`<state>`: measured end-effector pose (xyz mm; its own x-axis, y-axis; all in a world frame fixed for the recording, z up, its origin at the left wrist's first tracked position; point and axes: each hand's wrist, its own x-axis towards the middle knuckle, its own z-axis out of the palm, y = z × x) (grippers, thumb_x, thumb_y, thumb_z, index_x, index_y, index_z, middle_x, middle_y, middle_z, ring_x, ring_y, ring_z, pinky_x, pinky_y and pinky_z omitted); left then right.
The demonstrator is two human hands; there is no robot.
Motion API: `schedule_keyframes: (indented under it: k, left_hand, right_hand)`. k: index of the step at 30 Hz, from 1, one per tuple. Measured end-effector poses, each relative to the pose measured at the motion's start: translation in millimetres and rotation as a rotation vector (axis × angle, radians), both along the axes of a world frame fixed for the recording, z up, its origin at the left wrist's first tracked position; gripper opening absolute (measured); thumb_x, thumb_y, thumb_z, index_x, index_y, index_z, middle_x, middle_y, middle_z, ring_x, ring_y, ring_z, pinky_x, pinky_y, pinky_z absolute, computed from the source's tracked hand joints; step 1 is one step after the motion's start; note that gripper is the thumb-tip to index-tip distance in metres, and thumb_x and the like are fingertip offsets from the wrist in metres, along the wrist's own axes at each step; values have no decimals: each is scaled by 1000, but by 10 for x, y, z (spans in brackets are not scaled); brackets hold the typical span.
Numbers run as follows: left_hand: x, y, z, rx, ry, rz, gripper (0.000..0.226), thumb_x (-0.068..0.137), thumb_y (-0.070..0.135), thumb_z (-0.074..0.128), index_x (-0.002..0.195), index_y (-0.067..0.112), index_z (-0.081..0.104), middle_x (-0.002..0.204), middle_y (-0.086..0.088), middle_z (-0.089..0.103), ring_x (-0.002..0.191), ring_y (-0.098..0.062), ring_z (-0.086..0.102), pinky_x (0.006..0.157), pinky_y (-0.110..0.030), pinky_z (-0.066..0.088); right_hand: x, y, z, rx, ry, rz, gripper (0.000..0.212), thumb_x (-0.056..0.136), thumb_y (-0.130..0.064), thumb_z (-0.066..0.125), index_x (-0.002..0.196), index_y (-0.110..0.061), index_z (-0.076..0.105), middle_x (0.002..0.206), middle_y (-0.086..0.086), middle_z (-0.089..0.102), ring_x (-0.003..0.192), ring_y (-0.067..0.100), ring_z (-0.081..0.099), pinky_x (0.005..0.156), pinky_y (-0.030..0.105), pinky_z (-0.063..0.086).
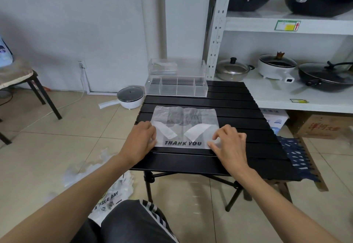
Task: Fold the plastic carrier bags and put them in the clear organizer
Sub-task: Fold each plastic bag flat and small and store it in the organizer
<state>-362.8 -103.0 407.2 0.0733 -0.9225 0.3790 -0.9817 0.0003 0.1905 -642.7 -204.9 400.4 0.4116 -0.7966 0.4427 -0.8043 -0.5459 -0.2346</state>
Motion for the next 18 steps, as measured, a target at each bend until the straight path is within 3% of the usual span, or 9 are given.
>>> schedule_keyframes:
  k: [2, 5, 8, 11, 15, 18]
  left_hand:
    - [-13, -50, 3, 61, 79, -18, 5, 83, 13, 65, 85, 13, 60, 91, 0, 56, 81, -21, 55, 72, -33, 47]
    - [-6, -140, 7, 155, 130, 6, 21, 88, 18, 59, 109, 15, 62, 118, -1, 56, 92, -21, 60, 83, -32, 49]
    - [-10, -255, 17, 253, 120, 35, 38, 91, 26, 55, 127, 14, 54, 139, -1, 43, 103, -26, 59, 87, -34, 47]
    - [-75, -356, 57, 342, 133, 90, 47, 96, 38, 48, 139, 21, 41, 155, -3, 24, 119, -30, 54, 92, -36, 42]
    - [-146, -461, 82, 432, 64, 149, 59, 97, 54, 36, 147, 24, 28, 160, 1, 12, 128, -25, 47, 94, -36, 43]
    - [-138, -507, 81, 442, 5, 136, 64, 94, 60, 37, 146, 24, 27, 157, 2, 20, 123, -23, 51, 87, -36, 46]
  right_hand:
    - [6, -23, -2, 29, 42, 68, 8, 89, -31, 65, 94, -24, 65, 99, -9, 54, 91, 12, 51, 87, 31, 32]
    - [33, -93, 6, 82, 37, 98, 16, 97, -24, 53, 104, -21, 67, 105, -4, 57, 92, 14, 53, 87, 31, 35]
    - [73, -169, 38, 174, 19, 107, 20, 98, -15, 45, 108, -13, 62, 121, 4, 53, 93, 23, 54, 90, 38, 41]
    - [127, -217, 105, 298, 126, 82, 40, 97, -9, 41, 137, -10, 47, 153, 10, 31, 127, 29, 47, 107, 46, 35]
    - [207, -284, 183, 427, 223, 47, 56, 99, -10, 38, 153, -14, 23, 162, 8, 9, 139, 28, 35, 114, 49, 28]
    - [227, -333, 206, 423, 293, 47, 47, 98, -11, 38, 145, -13, 35, 158, 12, 20, 128, 30, 48, 104, 44, 39]
